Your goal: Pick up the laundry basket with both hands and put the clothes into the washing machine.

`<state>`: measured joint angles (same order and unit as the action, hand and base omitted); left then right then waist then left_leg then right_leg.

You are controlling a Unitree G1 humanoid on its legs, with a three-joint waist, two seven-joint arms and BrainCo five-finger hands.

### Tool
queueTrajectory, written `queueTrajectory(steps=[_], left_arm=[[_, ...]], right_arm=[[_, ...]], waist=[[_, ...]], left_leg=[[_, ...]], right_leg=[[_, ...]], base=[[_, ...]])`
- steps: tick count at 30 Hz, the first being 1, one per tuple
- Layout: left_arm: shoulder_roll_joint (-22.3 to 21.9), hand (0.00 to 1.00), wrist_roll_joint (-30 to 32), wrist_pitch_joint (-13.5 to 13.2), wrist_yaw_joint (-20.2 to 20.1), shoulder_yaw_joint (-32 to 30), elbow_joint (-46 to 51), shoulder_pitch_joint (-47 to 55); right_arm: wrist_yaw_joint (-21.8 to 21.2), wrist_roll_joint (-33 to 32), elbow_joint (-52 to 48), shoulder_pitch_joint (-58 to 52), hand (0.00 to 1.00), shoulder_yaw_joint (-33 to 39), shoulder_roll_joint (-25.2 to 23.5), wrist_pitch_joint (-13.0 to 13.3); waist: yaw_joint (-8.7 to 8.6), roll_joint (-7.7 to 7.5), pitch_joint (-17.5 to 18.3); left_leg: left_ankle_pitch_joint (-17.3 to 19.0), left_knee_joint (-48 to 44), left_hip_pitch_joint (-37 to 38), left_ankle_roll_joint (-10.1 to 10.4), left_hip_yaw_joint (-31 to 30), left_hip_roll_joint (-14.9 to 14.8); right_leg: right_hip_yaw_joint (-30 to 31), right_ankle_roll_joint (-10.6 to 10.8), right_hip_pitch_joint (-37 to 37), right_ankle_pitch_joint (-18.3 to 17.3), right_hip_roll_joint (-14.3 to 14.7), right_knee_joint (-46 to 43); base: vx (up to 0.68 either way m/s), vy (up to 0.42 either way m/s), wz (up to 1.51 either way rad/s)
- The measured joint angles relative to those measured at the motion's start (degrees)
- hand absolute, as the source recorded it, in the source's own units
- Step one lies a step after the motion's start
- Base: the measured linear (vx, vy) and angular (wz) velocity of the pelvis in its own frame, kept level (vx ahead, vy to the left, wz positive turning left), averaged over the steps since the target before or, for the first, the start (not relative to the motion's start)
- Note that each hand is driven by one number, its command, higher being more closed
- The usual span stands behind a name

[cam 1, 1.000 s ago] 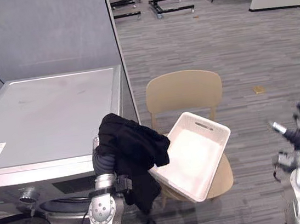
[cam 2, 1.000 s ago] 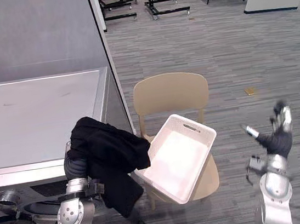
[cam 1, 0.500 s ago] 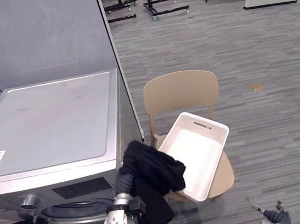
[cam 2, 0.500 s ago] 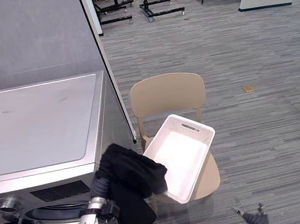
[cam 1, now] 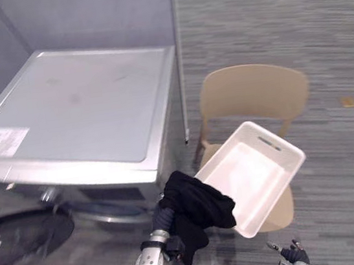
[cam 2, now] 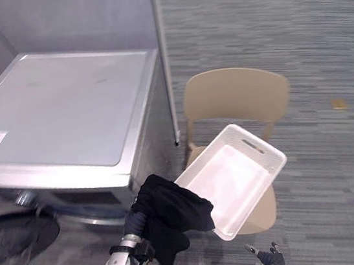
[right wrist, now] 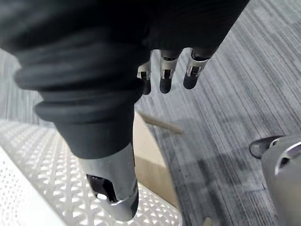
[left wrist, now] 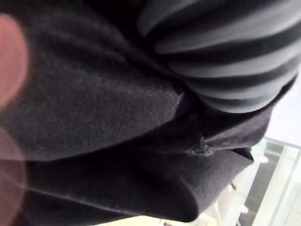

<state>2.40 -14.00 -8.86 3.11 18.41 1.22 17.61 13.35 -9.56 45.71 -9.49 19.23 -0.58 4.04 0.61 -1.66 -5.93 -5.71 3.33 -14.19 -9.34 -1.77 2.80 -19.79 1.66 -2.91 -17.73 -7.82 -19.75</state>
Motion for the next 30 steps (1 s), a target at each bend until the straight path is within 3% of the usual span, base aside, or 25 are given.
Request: queueTrajectory(steps=[1,2,3,4,5,6,7,9,10,11,12,13,15,19,22,23,25,27,29,30], left_arm=[[-0.10,1.00,0.11,0.02,0.23,0.79,-0.68,-2.74],[0.06,1.00,0.15,0.01,0.52,3.23,-0.81,-5.46],[-0.26,1.00,0.16,-0.05,0.79,4.20,-0.81,-5.93],[-1.66,1.00,0.15,-0.12,1.03,6.31,-1.13,-6.84],[-2.52,1.00,0.18,-0.26,1.15,7.41,-1.98,-8.32],[-4.47,1.00,0.29,-0.58,1.92,8.43,-3.57,-11.35],[-3.87,1.00,0.86,-2.38,2.21,9.27,-6.56,-15.45],[-3.74,1.00,1.19,-2.61,2.55,12.14,-12.35,-19.89],[-3.45,1.00,1.19,-2.47,2.98,13.61,-13.18,-21.16],[-3.55,1.00,1.18,-2.48,3.03,13.86,-13.09,-21.30],[-3.28,1.00,1.15,-2.50,3.00,14.42,-13.13,-21.61],[-2.91,1.00,1.10,-2.53,2.85,14.98,-13.14,-21.60],[-1.01,1.00,1.08,-2.56,2.19,14.77,-13.16,-20.75],[0.46,1.00,1.10,-2.71,1.87,10.98,-13.13,-17.43],[2.26,1.00,1.05,-2.68,1.88,9.06,-13.10,-15.21],[2.85,1.00,0.98,-2.52,1.90,8.73,-13.10,-14.68],[2.84,1.00,0.95,-2.49,1.91,8.68,-13.10,-14.57],[2.85,1.00,0.95,-2.50,2.01,8.21,-12.87,-13.69],[2.82,1.00,1.00,-2.39,2.08,7.88,-12.48,-12.33],[2.65,1.00,1.08,-2.25,1.98,8.00,-11.95,-11.76]], right_arm=[[0.87,0.00,-0.21,0.54,0.00,0.60,-0.21,0.23],[1.66,0.05,-0.41,0.29,0.00,0.60,-0.19,0.26],[1.75,0.05,-0.45,-0.09,0.00,0.83,0.09,0.12],[1.74,0.09,-0.46,-1.17,0.00,1.76,1.28,0.09],[1.81,0.07,0.03,-1.37,0.00,2.22,1.77,0.11],[2.01,0.07,1.21,-0.87,0.00,3.95,2.06,0.09],[2.54,0.01,1.43,-0.76,0.00,3.40,1.36,0.05],[3.07,-0.04,3.62,-0.94,0.00,4.38,1.78,-0.24],[3.23,-0.06,4.01,-0.48,0.00,4.19,2.41,-0.25],[3.18,-0.05,4.07,-0.21,0.00,3.81,2.87,-0.21],[3.16,-0.06,4.42,0.55,0.00,3.30,3.40,-0.18],[3.12,-0.03,4.71,0.89,0.00,3.15,3.36,-0.29],[2.93,0.03,4.76,0.76,0.00,2.48,2.03,-0.35],[2.68,1.23,5.34,1.17,0.00,-0.65,2.03,-0.45],[2.25,1.91,5.13,1.33,0.00,-3.04,1.98,-0.64],[1.34,2.41,4.53,0.87,0.00,-3.51,2.23,-0.61],[1.06,2.40,4.65,-0.19,0.00,-3.70,1.99,-0.66],[0.34,2.23,4.61,-1.08,0.00,-4.60,2.14,-0.67],[-0.14,1.42,3.51,-1.10,0.00,-5.76,2.16,-0.42],[-0.65,0.98,2.56,-1.66,0.00,-6.26,2.01,-0.21]], waist=[[-1.09,-1.01,-0.32],[-1.42,-1.23,-1.05],[-1.47,-0.89,-0.91],[-2.31,1.46,0.42],[-3.54,2.51,0.25],[-6.71,2.81,1.01],[-7.90,2.41,0.31],[-8.36,2.83,0.52],[-8.55,2.99,0.54],[-8.73,3.37,0.78],[-9.25,4.01,1.08],[-8.97,3.93,1.08],[-7.55,2.51,0.99],[-5.91,2.56,0.67],[-6.04,2.58,-0.15],[-6.54,2.22,-1.30],[-6.49,1.47,-1.96],[-6.23,1.03,-2.32],[-6.23,1.25,-2.42],[-6.39,1.22,-2.37]], left_leg=[[7.24,-3.22,-1.14,-4.84,10.01,-0.53],[7.57,-13.40,-3.12,-4.96,20.07,-4.80],[7.62,-17.45,-3.31,-5.35,23.05,-7.14],[5.35,-20.79,-2.50,-5.90,24.82,-9.16],[3.33,-18.69,-2.42,-7.13,23.08,-8.43],[1.77,-12.61,-1.18,-3.58,20.27,-7.99],[10.15,-21.83,-1.43,-0.10,29.09,-12.99],[10.20,-24.39,1.62,4.82,33.83,-19.10],[8.44,-21.25,4.20,8.33,33.03,-20.01],[7.67,-19.07,5.11,10.17,31.73,-20.06],[7.55,-16.22,5.91,13.67,29.97,-19.72],[8.17,-16.42,5.93,14.53,30.14,-19.19],[9.91,-19.15,5.43,13.38,30.18,-18.40],[17.77,-28.60,0.71,10.68,31.35,-17.67],[19.65,-28.83,-0.57,10.36,31.25,-15.05],[19.71,-26.49,-0.54,10.16,28.55,-11.49],[19.52,-24.46,0.69,10.02,27.27,-9.16],[18.25,-20.26,2.68,9.90,25.16,-6.62],[13.42,-14.49,4.49,9.24,21.28,-4.91],[11.97,-12.97,4.69,9.09,19.33,-3.99]], right_leg=[[-1.67,-1.52,0.58,1.07,-2.31,1.66],[-5.33,-1.47,1.68,0.81,-3.65,0.59],[-7.20,-1.79,2.03,0.63,-3.60,-0.89],[-10.91,-3.45,1.48,-0.32,-3.48,-7.65],[-11.42,-5.43,-1.11,0.26,-4.98,-13.91],[-9.26,-6.06,-4.64,-2.88,-5.23,-8.83],[-12.05,1.09,-3.20,3.07,-7.06,-3.94],[-15.54,0.32,-2.22,3.61,-8.02,-5.38],[-16.53,1.01,-1.85,3.98,-8.39,-4.70],[-16.87,1.68,-1.79,4.42,-8.43,-3.94],[-17.72,2.75,-1.78,5.99,-8.41,-2.43],[-17.66,3.35,-1.25,8.33,-8.51,-0.39],[-16.96,4.55,0.07,11.87,-8.76,3.25],[-14.30,6.83,-0.96,16.94,-10.41,7.85],[-7.55,3.82,-4.08,14.67,-10.87,6.68],[4.13,5.29,-5.56,10.46,-8.20,5.08],[9.28,5.58,-5.41,8.65,-6.19,3.38],[14.65,5.75,-5.59,6.11,-1.68,0.61],[19.95,3.62,-6.51,5.12,5.36,0.50],[21.89,1.32,-6.08,5.15,6.70,1.04]], base=[[0.01,-0.013,1.93],[0.02,-0.016,1.86],[0.03,-0.017,1.67],[0.03,-0.033,1.40],[-0.04,-0.045,2.07],[0.01,-0.056,2.19],[0.00,-0.091,2.04],[0.06,-0.044,1.28],[0.04,0.023,0.73],[0.05,0.021,0.48],[0.03,0.089,0.27],[0.02,0.132,0.15],[-0.04,0.219,-0.17],[-0.11,0.290,-0.24],[-0.15,0.310,0.13],[-0.09,0.199,0.79],[-0.04,0.154,0.93],[0.04,0.014,0.84],[0.05,-0.042,0.75],[0.07,-0.057,0.83]])
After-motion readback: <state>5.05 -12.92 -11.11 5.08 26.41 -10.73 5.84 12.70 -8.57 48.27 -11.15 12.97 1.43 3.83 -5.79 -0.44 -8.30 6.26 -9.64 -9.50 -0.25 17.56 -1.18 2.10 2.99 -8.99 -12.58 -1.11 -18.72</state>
